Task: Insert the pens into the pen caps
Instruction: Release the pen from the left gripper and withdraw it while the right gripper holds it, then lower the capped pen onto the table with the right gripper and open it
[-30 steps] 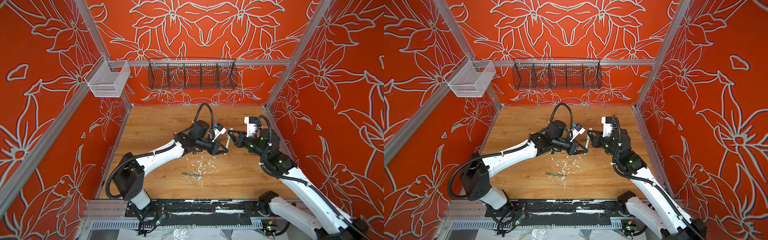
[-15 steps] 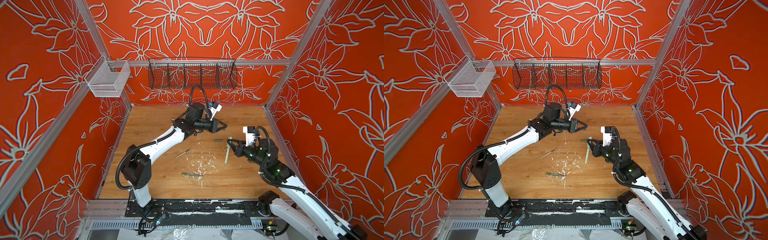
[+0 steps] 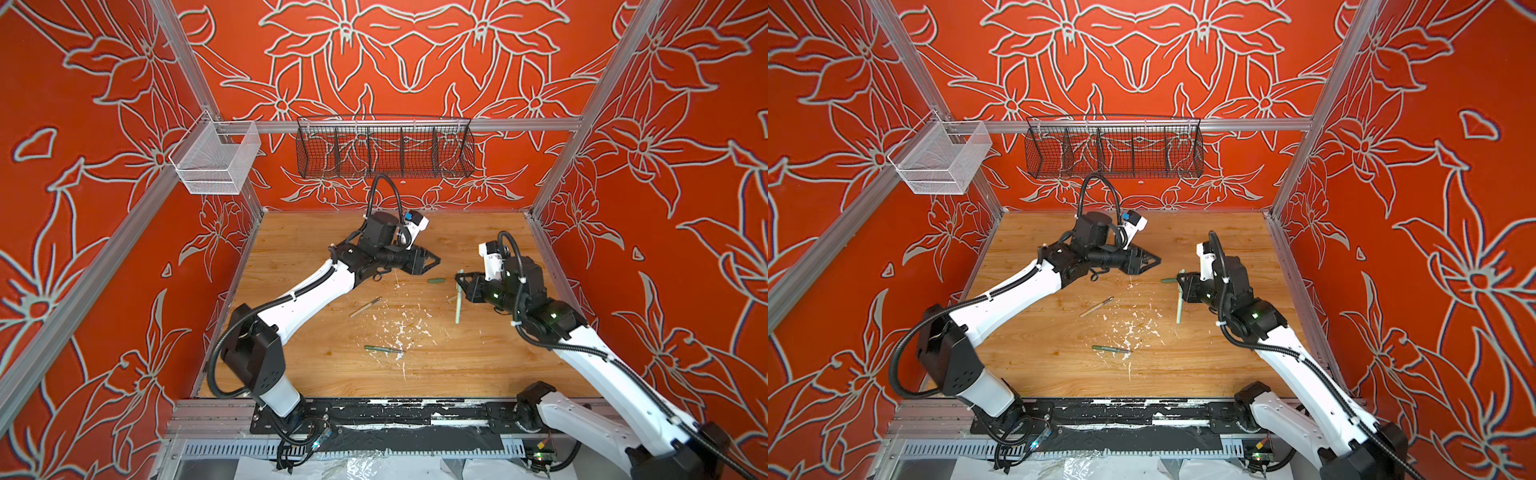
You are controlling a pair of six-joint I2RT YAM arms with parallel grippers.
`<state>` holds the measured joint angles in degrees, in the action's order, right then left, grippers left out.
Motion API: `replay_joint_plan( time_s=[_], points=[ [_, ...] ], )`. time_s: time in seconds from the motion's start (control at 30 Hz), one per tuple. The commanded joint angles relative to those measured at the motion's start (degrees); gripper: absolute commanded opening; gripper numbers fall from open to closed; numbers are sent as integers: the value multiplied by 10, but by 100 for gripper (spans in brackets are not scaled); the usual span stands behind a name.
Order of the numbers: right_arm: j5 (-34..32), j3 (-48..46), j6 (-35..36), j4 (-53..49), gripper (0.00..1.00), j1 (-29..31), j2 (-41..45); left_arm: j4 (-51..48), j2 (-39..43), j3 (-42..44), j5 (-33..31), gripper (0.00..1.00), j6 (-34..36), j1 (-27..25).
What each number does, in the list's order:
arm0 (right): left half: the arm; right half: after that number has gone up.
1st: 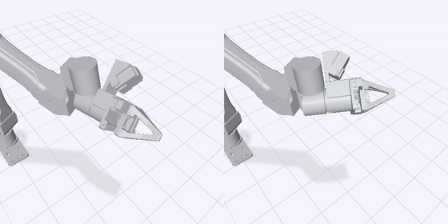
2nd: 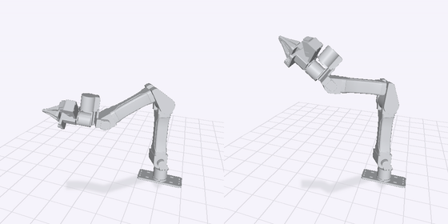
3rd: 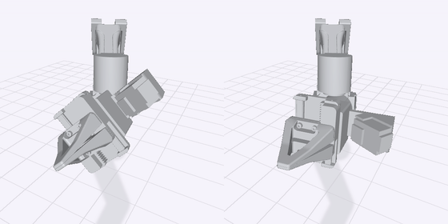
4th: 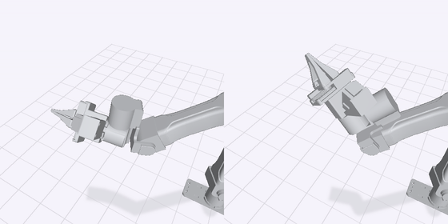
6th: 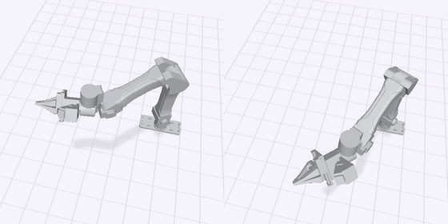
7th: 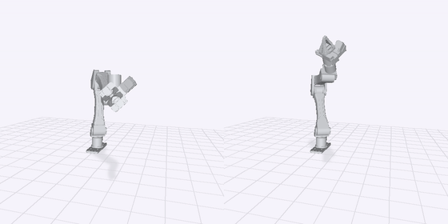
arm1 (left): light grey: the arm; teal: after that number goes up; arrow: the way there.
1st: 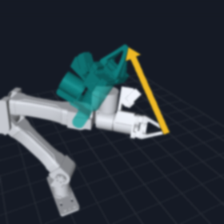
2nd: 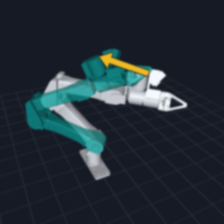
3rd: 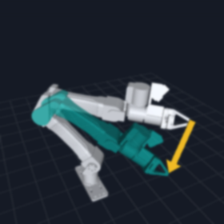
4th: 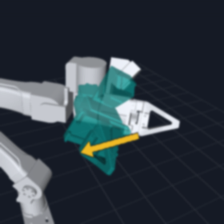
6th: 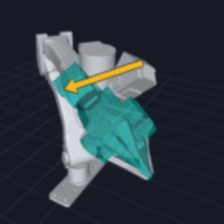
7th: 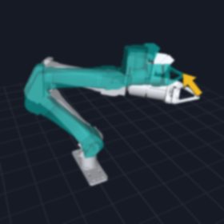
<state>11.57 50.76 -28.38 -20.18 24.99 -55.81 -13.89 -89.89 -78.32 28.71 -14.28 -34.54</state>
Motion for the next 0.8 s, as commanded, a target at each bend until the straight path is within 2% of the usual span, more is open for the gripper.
replay_joint_plan(
  time_s=[0.0,0.13,0.17,0.4,0.57,0.63,0.77],
  points=[
    [-27,74,88,-86,0,-14,-59,-58,89,65,-105,61,30,0],
    [-12,146,169,-107,0,-44,-135,-76,200,175,-237,73,12,0],
    [-7,163,188,-114,0,-54,-157,-75,228,204,-255,78,8,1],
    [6,226,244,-124,0,-127,-270,-108,351,293,-326,85,-10,5],
    [8,267,260,-140,0,-183,-359,-119,374,337,-425,89,-29,13],
    [3,272,263,-136,0,-196,-393,-111,375,352,-435,90,-38,24],
    [4,276,265,-124,0,-221,-457,-83,378,378,-401,90,-37,48]
  ],
)
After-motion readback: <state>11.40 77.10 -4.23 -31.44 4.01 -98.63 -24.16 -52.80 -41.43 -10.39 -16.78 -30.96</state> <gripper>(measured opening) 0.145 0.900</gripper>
